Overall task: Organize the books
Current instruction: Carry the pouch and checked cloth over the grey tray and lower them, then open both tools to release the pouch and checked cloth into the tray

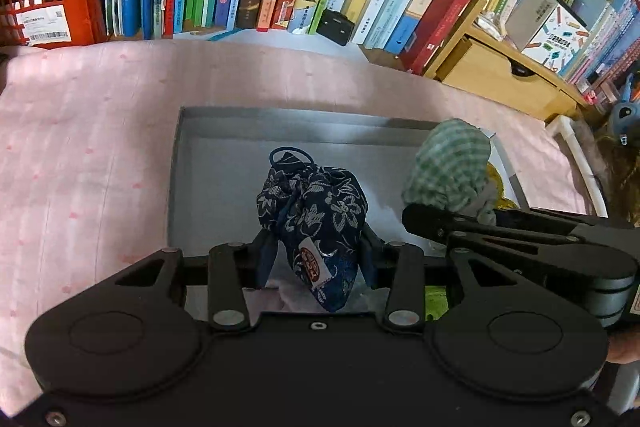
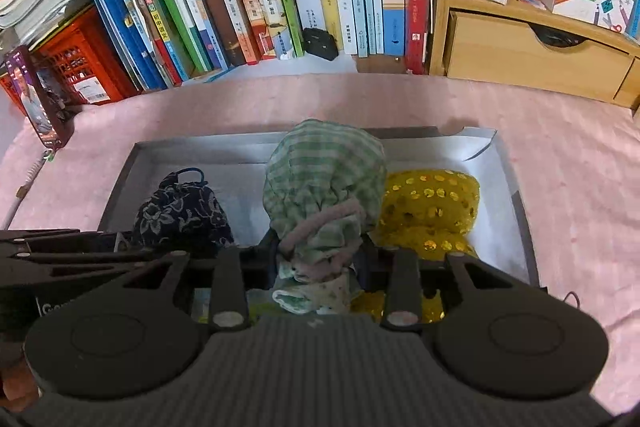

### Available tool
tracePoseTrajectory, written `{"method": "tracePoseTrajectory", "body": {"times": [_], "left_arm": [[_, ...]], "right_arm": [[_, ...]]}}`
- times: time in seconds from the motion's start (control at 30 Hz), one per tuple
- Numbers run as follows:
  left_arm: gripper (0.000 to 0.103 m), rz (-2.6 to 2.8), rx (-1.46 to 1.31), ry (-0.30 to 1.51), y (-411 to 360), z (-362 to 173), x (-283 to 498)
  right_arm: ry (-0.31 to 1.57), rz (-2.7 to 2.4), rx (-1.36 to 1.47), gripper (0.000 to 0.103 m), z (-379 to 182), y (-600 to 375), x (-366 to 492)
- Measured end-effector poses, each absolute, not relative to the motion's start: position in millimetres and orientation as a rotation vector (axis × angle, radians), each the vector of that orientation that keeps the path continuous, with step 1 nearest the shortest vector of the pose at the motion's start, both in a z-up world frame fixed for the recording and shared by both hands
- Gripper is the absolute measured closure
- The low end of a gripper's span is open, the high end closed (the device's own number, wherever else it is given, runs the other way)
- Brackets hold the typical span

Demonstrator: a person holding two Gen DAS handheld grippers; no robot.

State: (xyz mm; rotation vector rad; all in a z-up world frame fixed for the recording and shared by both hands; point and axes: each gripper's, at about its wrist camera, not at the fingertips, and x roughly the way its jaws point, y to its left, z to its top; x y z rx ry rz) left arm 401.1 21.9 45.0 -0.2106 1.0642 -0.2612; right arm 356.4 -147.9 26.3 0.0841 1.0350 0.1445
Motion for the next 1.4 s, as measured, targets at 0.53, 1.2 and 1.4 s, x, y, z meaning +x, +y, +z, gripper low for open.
{"method": "tracePoseTrajectory", "body": {"times": [0.53, 1.2, 1.4], "left_arm": [[0.037, -0.219, -0.208, 1.041, 36.9, 59.2, 394.1], [0.021, -0.240, -0.157, 0.816, 64.1, 121.7, 283.8], [0.016, -0.267, -0.111, 0.719, 65.3, 125.2, 228.6]], "right_arm": [[1.019, 0.131, 0.108, 0.028, 33.8, -155.5, 350.6], [0.758, 0.257, -0.019, 0.018, 95.6, -142.0, 244.3], [0.629, 0.315, 0.038, 0.018, 103.0, -152.4, 191.7]]}}
